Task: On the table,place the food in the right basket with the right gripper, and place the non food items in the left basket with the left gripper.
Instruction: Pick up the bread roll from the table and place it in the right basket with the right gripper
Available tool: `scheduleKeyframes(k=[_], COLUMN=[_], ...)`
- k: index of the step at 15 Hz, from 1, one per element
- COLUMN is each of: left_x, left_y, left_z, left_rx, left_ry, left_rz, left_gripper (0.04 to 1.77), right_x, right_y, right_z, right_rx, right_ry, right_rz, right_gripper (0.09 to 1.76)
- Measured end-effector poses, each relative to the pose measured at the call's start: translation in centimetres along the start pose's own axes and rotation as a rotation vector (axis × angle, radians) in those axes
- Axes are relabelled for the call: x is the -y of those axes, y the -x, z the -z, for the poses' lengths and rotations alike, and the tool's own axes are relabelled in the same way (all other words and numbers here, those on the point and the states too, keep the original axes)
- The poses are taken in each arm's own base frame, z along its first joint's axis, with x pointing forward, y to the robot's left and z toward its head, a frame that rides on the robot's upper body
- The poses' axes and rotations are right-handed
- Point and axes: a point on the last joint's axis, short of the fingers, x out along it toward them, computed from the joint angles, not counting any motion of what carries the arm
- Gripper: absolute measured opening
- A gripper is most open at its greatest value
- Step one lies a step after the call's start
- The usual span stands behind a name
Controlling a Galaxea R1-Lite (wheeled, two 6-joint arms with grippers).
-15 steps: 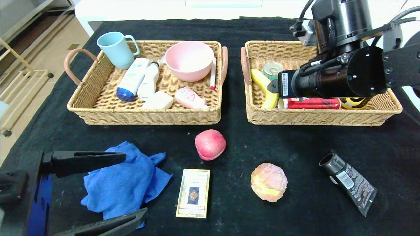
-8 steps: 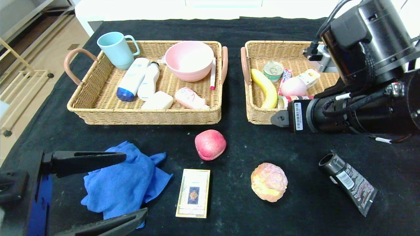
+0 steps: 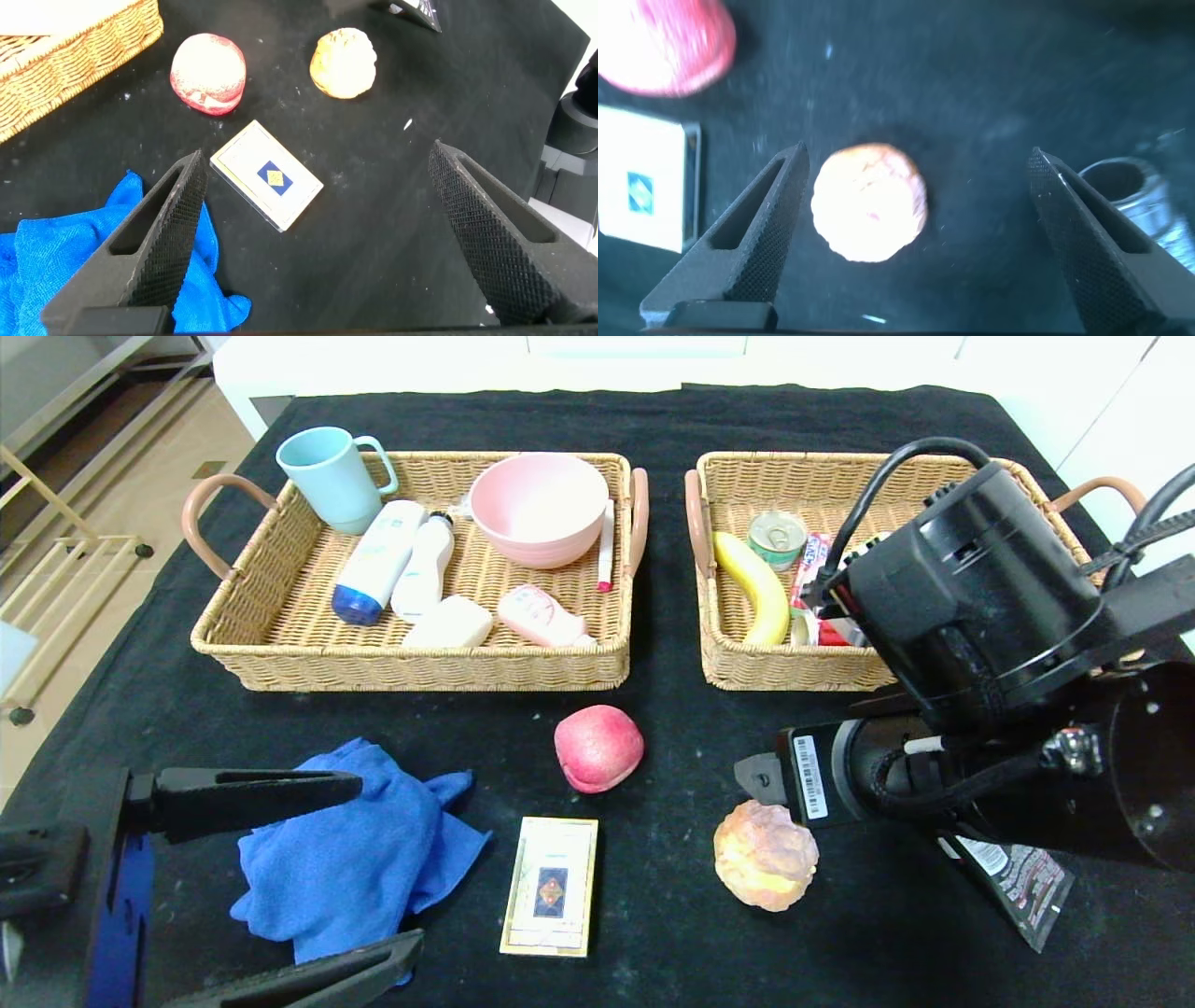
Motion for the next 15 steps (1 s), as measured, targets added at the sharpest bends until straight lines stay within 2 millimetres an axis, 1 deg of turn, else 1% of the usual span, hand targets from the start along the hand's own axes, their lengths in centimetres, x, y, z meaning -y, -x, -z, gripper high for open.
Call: scheduleKeyframes(k=[4,15], left_x=[0.0,0.0], left_y=[0.0,0.1], left_z=[0.0,0.0], left_rx=[0.002,0.006], left_ry=[-0.001,-0.003], left_rz=[0.001,0.0], left_gripper=[1.72,1.72], right_x=[-1.0,-2.1], right_y=[-1.3,-3.5], right_z=[1.1,2.5], right_rx=[-0.043,-0.103], right_ry=[0.008,0.024], right_rz=[0.009,0.04], right_gripper=[1.7,1.7])
